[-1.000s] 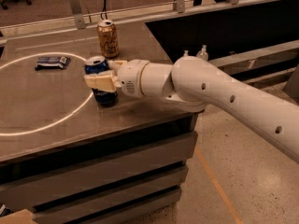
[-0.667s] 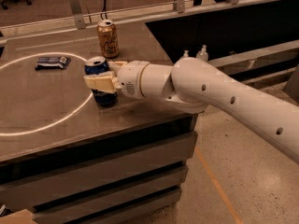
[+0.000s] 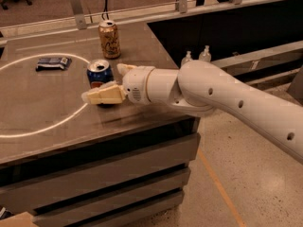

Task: Place pepsi can upright

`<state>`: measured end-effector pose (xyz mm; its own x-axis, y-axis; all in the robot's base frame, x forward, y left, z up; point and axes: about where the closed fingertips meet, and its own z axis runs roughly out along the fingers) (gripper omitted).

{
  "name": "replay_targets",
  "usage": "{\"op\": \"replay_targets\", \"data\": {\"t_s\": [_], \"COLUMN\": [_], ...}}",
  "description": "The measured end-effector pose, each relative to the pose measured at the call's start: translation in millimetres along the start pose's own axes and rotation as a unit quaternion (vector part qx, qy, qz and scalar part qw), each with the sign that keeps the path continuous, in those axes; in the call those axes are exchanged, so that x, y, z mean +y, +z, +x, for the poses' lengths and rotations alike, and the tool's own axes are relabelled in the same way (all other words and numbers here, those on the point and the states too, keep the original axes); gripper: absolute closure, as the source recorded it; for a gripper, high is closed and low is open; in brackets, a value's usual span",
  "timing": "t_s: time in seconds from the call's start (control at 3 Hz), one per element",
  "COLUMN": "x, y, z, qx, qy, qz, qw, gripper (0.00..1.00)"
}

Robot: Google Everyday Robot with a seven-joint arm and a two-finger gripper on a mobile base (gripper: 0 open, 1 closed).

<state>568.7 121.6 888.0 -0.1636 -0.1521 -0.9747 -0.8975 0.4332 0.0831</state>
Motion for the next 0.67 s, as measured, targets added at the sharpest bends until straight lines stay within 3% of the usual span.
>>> {"op": "replay_targets", "data": {"t_s": [0.33, 0.67], "x": [-2.4, -2.5], "y": [-14.0, -36.7], "z": [1.2, 6.7], "qx": [0.021, 0.069], "qy": [-0.011, -0.024], "qz": [-0.006, -0.011], "qw": [0.9997, 0.9973], "gripper": [0.00, 0.00]}}
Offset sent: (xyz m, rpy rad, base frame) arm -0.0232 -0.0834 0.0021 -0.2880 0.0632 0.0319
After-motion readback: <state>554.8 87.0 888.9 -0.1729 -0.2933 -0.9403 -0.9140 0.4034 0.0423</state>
